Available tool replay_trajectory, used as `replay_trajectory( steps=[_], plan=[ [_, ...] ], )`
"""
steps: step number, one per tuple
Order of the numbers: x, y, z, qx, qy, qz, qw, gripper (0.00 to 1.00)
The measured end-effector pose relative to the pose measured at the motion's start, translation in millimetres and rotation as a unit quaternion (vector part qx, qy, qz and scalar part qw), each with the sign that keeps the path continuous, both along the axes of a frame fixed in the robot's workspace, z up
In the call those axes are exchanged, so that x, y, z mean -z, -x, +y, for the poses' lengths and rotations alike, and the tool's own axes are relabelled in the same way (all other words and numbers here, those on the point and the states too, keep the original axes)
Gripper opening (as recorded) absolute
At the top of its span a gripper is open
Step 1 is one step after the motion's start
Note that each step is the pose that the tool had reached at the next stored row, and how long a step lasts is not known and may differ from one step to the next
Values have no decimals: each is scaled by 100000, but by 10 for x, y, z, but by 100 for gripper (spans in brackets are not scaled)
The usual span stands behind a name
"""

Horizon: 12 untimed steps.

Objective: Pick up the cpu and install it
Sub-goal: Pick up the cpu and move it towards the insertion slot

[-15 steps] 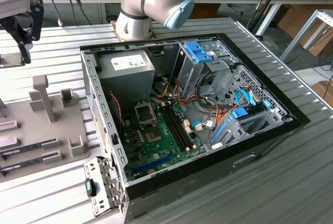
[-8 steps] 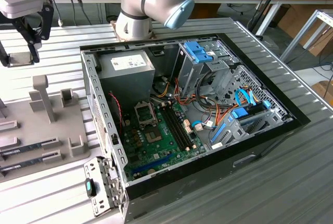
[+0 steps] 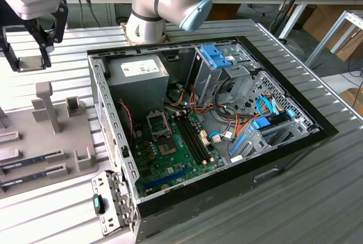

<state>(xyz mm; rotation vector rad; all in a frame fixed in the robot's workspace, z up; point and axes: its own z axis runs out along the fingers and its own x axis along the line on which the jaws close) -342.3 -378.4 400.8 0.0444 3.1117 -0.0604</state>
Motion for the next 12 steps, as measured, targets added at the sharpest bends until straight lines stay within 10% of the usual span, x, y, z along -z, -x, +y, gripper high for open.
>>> replay_trajectory(
  steps=[12],
  plan=[
    [2,-196,0,-2,-3,-2,100000,47]
  ],
)
